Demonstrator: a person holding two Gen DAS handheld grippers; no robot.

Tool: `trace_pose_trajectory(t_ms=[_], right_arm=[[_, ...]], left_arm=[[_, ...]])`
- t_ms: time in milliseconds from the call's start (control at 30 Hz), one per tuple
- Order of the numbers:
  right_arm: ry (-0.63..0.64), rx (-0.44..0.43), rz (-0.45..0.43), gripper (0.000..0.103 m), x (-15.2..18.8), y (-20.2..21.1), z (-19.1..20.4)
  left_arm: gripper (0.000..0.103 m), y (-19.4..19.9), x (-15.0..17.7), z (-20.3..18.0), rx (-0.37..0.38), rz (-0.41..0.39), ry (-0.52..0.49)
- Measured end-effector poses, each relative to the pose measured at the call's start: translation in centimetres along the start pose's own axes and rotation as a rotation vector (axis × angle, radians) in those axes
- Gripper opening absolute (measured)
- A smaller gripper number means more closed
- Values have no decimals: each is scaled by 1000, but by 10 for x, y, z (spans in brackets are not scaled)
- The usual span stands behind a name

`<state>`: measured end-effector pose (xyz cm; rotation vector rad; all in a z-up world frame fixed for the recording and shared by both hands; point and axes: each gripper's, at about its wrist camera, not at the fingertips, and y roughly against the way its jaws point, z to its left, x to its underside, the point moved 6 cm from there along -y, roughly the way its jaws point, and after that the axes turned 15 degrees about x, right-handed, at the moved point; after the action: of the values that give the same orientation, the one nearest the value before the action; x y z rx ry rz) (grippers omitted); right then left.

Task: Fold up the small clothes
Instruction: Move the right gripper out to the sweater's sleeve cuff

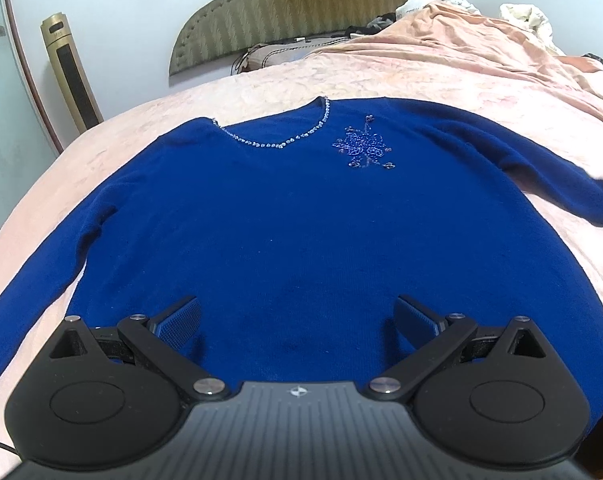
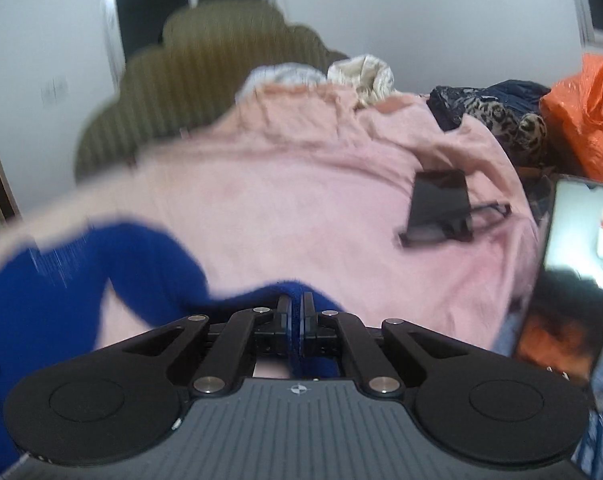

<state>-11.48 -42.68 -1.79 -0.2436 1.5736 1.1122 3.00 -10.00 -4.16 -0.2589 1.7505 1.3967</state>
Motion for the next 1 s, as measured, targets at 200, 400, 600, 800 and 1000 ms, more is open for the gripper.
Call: trace_pose_trajectory(t_ms=[200, 400, 600, 800, 1000], right_arm=[[-14, 71, -110, 4, -69, -11, -14], [-2, 227, 49, 24, -72, -82, -37], [-91, 353, -28, 45, -71, -80, -57], [58, 217, 9, 67, -34, -57, -30], [345, 313, 66, 35, 7, -91, -5]], left_arm=[[103, -2, 0, 8, -12, 8, 26], [103, -1, 0, 11, -26, 13, 28], [103, -2, -2, 14, -45, 11, 27], [103, 1, 1, 8, -34, 13, -2], [103, 4, 1, 13, -34, 8, 10]])
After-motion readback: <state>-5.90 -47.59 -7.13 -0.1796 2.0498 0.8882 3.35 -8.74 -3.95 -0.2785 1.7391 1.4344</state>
